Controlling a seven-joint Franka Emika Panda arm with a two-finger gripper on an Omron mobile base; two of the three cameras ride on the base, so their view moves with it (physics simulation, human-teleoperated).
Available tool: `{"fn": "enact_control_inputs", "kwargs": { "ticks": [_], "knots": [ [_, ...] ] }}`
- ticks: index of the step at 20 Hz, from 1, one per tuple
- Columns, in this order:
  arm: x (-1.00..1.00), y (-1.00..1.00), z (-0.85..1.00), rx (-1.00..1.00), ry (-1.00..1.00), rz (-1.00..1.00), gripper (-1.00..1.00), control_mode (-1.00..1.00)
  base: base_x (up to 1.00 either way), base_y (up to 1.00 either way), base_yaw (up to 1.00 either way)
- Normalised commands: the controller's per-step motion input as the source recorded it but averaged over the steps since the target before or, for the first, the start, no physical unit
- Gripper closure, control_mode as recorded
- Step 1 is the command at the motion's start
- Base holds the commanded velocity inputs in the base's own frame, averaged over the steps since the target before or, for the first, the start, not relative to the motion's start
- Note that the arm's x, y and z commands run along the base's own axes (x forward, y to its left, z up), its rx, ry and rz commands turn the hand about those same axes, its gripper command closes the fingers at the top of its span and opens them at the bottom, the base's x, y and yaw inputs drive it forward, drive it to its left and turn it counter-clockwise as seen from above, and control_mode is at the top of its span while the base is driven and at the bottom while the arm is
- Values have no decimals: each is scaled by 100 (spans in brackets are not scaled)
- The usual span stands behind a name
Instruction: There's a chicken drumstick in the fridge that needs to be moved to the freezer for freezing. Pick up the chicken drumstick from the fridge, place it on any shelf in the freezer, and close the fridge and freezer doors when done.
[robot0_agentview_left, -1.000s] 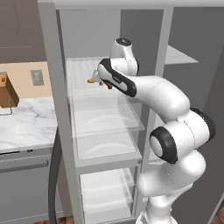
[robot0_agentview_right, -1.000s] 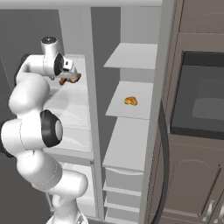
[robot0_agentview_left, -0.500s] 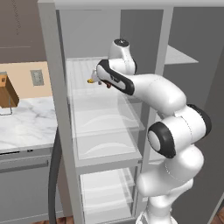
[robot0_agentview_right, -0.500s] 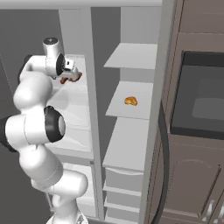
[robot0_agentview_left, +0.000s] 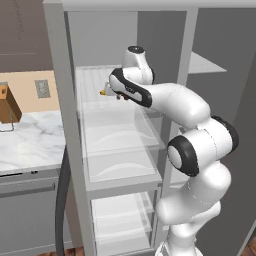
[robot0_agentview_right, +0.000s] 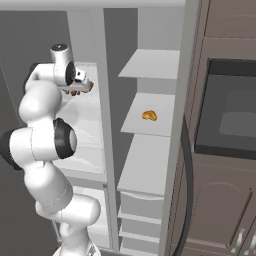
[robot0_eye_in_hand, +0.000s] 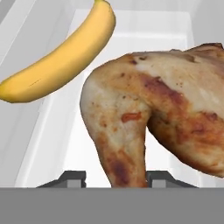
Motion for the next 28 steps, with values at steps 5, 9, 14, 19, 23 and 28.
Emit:
{"fn": "enact_control_inputs", "kwargs": {
  "ticks": [5, 9, 14, 19, 23, 28],
  "knots": [
    [0, 0, -49, 0, 4, 0, 100, -100, 0, 0, 0],
    [-36, 0, -3, 0, -2, 0, 100, -100, 0, 0, 0],
    [-68, 0, 0, 0, -1, 4, 100, -100, 0, 0, 0],
    [-70, 0, 6, 0, 0, 8, 100, -100, 0, 0, 0],
    [-87, 0, 4, 0, -7, 3, 100, -100, 0, 0, 0],
    [-100, -1, 0, 2, -18, 0, 100, -100, 0, 0, 0]
  ]
}}
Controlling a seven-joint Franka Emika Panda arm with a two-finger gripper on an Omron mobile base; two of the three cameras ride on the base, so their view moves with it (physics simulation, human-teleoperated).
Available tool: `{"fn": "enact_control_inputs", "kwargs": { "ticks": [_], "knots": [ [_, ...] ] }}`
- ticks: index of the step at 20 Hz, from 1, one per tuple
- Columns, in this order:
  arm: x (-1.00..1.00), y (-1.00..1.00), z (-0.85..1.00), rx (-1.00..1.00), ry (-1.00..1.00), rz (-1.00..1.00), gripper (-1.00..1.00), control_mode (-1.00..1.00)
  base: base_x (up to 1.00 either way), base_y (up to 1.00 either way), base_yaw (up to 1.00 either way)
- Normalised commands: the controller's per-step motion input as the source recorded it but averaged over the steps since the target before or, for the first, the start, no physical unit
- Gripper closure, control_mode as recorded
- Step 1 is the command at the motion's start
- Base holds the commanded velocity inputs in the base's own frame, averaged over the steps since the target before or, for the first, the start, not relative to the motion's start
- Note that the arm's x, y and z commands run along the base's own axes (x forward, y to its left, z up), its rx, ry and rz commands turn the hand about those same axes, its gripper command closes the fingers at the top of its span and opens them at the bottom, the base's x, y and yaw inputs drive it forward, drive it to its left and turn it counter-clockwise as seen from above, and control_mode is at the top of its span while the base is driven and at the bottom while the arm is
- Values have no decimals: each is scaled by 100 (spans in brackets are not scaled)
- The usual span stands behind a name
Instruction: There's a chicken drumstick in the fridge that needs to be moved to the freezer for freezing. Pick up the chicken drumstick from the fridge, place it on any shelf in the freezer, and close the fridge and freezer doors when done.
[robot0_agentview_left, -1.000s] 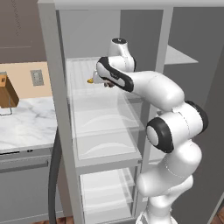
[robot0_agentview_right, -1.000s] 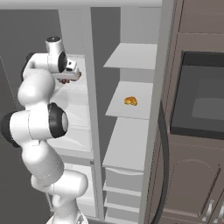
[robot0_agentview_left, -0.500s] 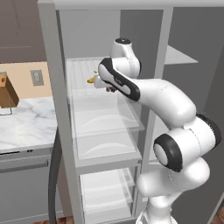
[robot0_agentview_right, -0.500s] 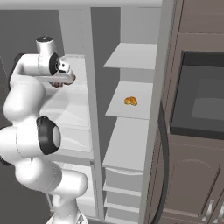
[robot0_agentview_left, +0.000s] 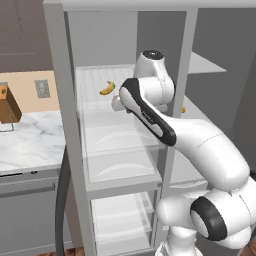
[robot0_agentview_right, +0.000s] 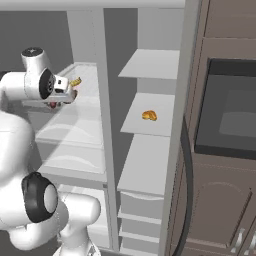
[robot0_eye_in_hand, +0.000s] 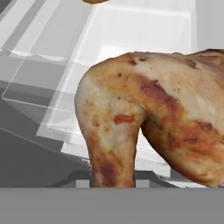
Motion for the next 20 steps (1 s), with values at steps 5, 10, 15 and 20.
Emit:
{"fn": "enact_control_inputs", "kwargs": {
  "ticks": [5, 10, 15, 20],
  "knots": [
    [-100, 0, 0, 0, -20, 0, 100, -100, 0, 0, 0],
    [-94, 0, 52, -3, -3, 5, 100, -100, 0, 0, 0],
    [-78, -17, 55, -1, 0, 3, 100, -100, 0, 0, 0],
    [-55, -49, 44, 0, 0, 4, 100, -100, 0, 0, 0]
  ]
}}
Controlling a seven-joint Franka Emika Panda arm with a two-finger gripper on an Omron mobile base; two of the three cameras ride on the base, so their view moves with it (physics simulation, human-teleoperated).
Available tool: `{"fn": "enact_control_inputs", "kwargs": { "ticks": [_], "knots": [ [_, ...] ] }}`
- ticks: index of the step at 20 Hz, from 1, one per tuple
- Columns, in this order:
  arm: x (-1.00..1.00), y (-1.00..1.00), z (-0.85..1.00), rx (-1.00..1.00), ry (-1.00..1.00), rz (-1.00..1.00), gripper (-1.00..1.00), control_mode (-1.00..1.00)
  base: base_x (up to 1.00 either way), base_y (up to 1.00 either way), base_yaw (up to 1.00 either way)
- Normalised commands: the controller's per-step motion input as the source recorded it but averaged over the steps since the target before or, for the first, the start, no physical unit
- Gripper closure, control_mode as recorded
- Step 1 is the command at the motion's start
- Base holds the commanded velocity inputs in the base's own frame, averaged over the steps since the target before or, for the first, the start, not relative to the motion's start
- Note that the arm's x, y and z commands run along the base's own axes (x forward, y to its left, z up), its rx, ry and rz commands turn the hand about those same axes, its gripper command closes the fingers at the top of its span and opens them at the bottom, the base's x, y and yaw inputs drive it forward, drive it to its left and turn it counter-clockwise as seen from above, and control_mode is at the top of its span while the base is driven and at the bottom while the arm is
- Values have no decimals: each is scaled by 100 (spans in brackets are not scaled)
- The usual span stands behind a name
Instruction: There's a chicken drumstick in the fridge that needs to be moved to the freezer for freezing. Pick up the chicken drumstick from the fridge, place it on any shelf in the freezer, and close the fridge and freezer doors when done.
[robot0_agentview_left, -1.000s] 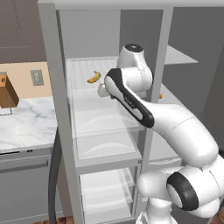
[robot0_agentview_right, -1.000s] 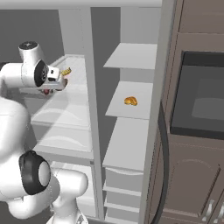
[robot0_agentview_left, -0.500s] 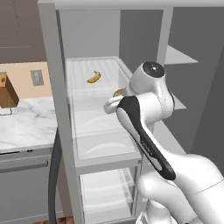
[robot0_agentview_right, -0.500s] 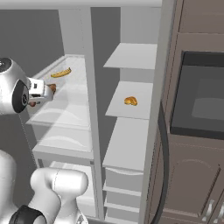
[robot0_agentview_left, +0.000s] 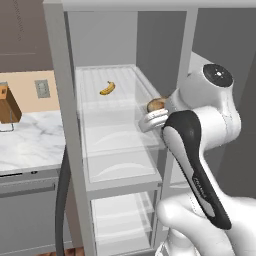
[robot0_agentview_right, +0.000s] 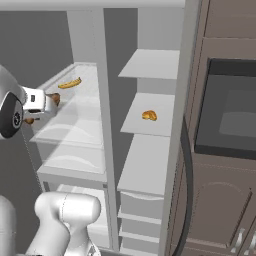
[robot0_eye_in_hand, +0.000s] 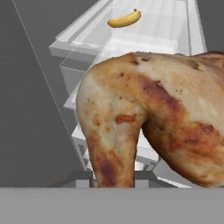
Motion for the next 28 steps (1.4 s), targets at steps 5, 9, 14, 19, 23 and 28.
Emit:
{"fn": "enact_control_inputs", "kwargs": {
  "ticks": [5, 9, 14, 19, 23, 28],
  "knots": [
    [-32, -73, 24, 0, 0, 0, 100, -100, 0, 0, 0],
    [-9, -76, 13, -3, 0, 0, 100, -100, 0, 0, 0],
    [-1, -52, 17, -6, -16, -5, 100, -100, 0, 0, 0],
    [17, -37, 13, 0, -4, -8, 100, -100, 0, 0, 0],
    [17, -38, 11, 0, 0, -6, 100, -100, 0, 0, 0],
    [24, -43, 9, 1, -1, 0, 100, -100, 0, 0, 0]
  ]
}}
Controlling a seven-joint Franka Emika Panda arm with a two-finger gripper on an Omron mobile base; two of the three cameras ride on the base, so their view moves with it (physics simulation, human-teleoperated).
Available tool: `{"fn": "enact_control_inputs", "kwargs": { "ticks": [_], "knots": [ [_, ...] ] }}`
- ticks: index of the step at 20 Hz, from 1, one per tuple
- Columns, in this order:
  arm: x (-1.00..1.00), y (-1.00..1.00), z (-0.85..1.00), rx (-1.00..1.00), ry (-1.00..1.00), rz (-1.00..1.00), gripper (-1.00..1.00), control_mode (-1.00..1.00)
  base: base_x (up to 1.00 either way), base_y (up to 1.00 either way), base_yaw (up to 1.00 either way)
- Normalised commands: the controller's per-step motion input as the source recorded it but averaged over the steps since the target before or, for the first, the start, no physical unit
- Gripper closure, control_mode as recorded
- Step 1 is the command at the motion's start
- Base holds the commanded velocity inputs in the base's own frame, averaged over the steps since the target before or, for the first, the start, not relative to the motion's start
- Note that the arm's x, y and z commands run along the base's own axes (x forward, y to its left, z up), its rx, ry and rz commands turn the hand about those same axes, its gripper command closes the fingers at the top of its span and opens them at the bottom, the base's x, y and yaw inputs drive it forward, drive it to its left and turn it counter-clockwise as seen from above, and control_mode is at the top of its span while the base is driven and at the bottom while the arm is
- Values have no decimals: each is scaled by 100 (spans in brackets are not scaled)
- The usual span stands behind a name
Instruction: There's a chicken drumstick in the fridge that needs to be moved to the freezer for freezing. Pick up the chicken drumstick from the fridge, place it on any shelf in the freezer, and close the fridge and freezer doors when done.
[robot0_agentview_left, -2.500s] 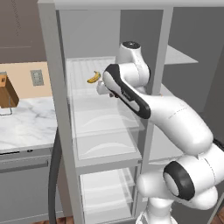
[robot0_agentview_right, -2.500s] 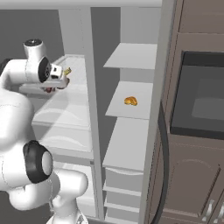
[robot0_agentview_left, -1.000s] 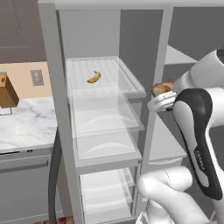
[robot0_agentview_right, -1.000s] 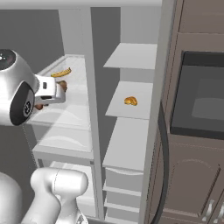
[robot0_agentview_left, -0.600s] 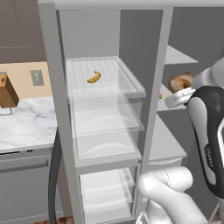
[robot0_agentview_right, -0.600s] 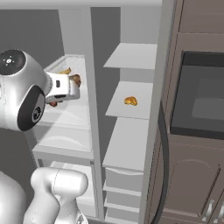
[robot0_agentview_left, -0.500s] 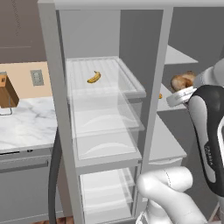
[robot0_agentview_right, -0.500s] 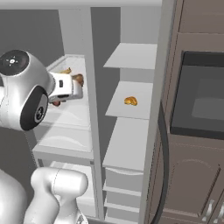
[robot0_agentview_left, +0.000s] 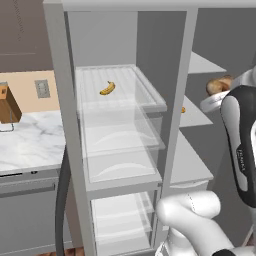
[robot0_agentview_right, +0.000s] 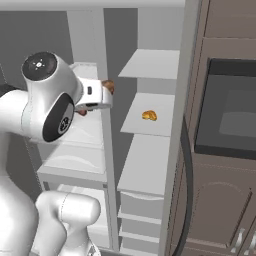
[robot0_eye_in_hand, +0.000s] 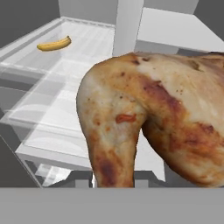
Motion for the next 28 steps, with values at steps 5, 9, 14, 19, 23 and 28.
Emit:
{"fn": "enact_control_inputs", "kwargs": {
  "ticks": [5, 9, 14, 19, 23, 28],
  "knots": [
    [41, -41, 0, 1, 0, 3, 100, -100, 0, 0, 0],
    [45, -32, 0, 0, -2, 9, 100, -100, 0, 0, 0],
    [56, -23, 0, 0, -1, 8, 100, -100, 0, 0, 0],
    [59, -21, 1, 0, 0, 7, 100, -100, 0, 0, 0],
    [54, -15, 2, 0, 0, 7, 100, -100, 0, 0, 0],
    [52, -3, 2, 0, 0, 2, 100, -100, 0, 0, 0]
  ]
}}
